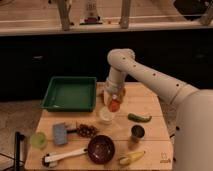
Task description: Place apple in paper cup
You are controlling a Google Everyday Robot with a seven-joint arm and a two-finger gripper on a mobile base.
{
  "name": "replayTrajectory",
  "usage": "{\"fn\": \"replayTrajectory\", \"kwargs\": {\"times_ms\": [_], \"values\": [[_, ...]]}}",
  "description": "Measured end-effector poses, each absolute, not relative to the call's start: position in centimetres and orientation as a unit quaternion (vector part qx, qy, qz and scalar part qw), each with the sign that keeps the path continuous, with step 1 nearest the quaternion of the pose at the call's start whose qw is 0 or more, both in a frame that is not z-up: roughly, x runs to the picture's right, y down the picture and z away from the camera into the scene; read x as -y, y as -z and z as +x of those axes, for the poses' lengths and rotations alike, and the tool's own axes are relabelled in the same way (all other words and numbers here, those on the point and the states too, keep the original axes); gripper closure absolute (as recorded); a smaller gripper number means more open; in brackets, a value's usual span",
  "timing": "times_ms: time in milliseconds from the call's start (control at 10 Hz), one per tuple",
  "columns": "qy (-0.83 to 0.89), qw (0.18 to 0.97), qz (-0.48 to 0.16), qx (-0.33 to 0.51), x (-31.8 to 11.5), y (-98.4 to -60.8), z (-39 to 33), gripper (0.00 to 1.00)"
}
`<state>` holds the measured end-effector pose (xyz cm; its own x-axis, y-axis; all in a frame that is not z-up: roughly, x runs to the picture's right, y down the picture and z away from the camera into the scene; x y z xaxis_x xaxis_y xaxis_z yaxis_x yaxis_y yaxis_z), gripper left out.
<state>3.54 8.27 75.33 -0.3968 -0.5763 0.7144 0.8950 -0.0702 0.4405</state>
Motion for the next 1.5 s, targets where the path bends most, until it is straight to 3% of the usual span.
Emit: {"fn": "replayTrajectory", "kwargs": {"times_ms": [1500], "values": [[0.730,0.507,-0.169,0.427,-7.5,-73.9,0.7,0.96]]}}
